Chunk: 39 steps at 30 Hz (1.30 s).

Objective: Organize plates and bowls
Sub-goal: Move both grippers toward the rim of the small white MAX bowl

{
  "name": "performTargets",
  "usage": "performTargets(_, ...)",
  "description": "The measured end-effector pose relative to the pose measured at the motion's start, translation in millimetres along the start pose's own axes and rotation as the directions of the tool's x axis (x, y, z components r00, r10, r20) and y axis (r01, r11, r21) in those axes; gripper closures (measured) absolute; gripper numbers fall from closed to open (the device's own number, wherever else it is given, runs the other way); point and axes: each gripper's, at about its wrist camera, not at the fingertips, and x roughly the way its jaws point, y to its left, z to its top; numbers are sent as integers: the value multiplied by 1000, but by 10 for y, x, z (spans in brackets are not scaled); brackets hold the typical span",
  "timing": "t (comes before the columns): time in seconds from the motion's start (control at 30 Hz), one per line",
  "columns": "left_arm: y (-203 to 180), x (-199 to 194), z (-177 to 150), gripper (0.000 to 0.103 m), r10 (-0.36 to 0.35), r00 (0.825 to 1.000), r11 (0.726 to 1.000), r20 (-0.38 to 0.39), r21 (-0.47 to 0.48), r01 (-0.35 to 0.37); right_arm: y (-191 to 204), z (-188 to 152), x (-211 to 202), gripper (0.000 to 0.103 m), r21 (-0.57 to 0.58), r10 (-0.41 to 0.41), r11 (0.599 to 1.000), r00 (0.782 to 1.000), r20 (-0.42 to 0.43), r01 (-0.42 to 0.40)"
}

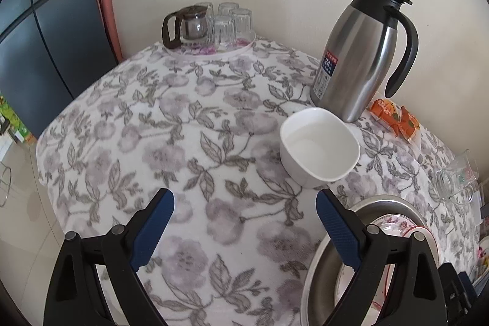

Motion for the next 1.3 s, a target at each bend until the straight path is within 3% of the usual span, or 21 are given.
performTargets(0.23, 50, -17, 86, 8, -20, 997, 999, 69, 41, 17, 196, 64, -19, 0, -15, 9, 1000, 998, 54, -8)
performTargets(0.5, 127, 28, 194, 8, -70, 991, 998, 114, 9, 69, 367, 111, 31, 0, -20, 9, 1000, 998, 70, -8)
performTargets(0.8, 180, 275, 300, 8, -148, 986, 988, 80, -34, 151, 559, 212, 199, 0, -31, -16, 999, 998, 60, 18)
performTargets(1.03, 347, 678, 371, 9, -200, 979, 971, -31, -138, 194, 744, 446, 494, 1, -2, -23, 1000, 1000, 2, 23)
performTargets(1.2, 355, 883, 342, 9, -258, 962, 951, -87, -197, 238, 892, 593, 714, 16, -6, -52, 999, 998, -40, 51)
performTargets(1.3, 346, 978, 354, 15, -309, 945, 931, -109, -235, 278, 920, 650, 868, 24, 3, -61, 998, 994, -87, 62)
